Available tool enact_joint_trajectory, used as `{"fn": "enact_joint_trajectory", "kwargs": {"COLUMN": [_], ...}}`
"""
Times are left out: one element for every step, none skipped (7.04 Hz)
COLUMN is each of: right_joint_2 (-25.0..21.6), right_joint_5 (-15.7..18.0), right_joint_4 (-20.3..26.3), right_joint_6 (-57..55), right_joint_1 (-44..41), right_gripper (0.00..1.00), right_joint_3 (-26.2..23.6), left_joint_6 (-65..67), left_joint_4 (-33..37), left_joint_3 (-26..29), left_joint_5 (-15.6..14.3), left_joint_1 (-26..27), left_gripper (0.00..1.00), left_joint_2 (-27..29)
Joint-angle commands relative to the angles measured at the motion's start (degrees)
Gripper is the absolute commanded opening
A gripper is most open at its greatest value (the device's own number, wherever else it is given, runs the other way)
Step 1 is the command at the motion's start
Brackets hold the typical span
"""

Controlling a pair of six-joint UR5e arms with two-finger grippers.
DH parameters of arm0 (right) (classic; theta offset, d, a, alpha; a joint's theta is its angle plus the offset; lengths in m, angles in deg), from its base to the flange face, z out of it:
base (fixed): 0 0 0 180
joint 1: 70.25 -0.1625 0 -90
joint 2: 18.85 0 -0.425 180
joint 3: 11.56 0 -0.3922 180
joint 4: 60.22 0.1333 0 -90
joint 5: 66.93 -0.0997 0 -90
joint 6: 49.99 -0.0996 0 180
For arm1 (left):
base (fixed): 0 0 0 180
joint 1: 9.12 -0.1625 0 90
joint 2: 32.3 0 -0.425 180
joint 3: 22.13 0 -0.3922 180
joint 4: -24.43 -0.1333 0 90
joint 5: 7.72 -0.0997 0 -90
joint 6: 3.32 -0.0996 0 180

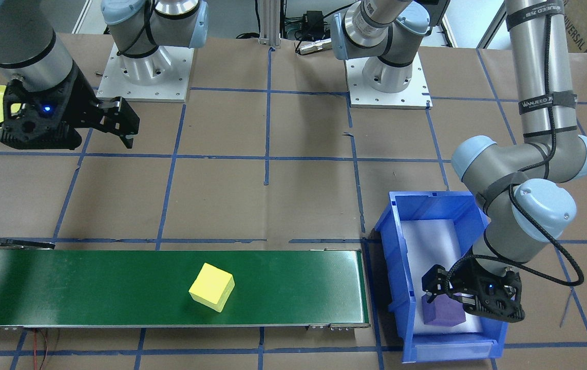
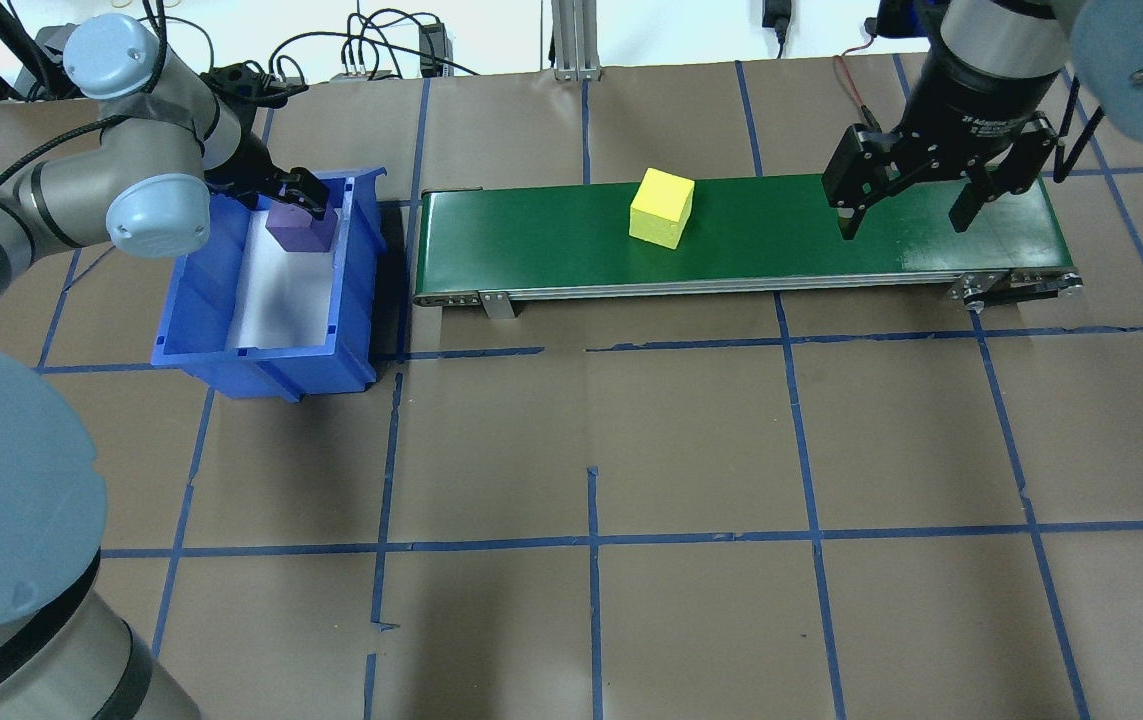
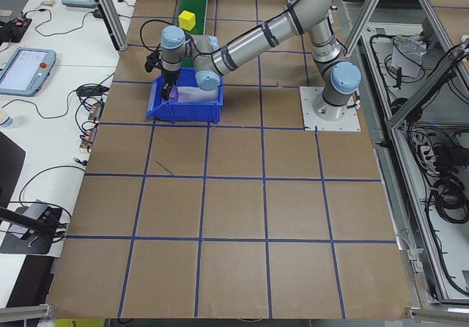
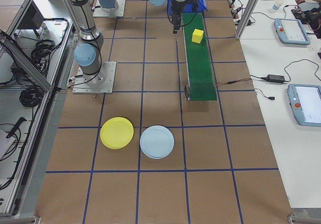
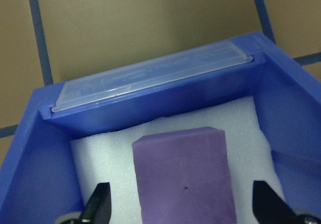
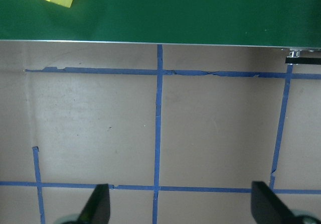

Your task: Move block left to right into plate

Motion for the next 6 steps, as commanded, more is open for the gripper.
{"fn": "enact_joint_trajectory", "kwargs": {"right_joint_2": [5.3,9.5,11.8,14.6,16.9,17.8], "right_joint_5": [-1.2,-1.3,-3.1,-7.7,-11.0,-11.6], "right_joint_4": [-0.6,-4.8,-9.0,-9.5,-13.2,-19.4], "right_joint_6": [0.4,0.4,0.3,0.4,0.4,0.3], "right_joint_1": [5.4,5.6,5.6,5.6,5.9,6.7], "right_gripper": [1.00,1.00,1.00,1.00,1.00,1.00], "right_joint_3": [2.5,2.6,1.9,1.9,1.4,1.0], "left_joint_6": [0.0,0.0,0.0,0.0,0.0,-0.5], "left_joint_4": [0.0,0.0,-0.2,-0.2,-0.2,-0.2], "left_joint_3": [0.3,0.3,0.2,0.1,0.2,0.4], "left_joint_5": [0.0,0.0,-0.1,-0.1,-0.1,-0.1], "left_joint_1": [0.0,0.0,0.0,0.0,0.0,0.0], "left_gripper": [0.92,0.80,0.60,0.49,0.46,0.46], "left_joint_2": [0.5,0.8,0.8,0.9,0.6,-1.4]}}
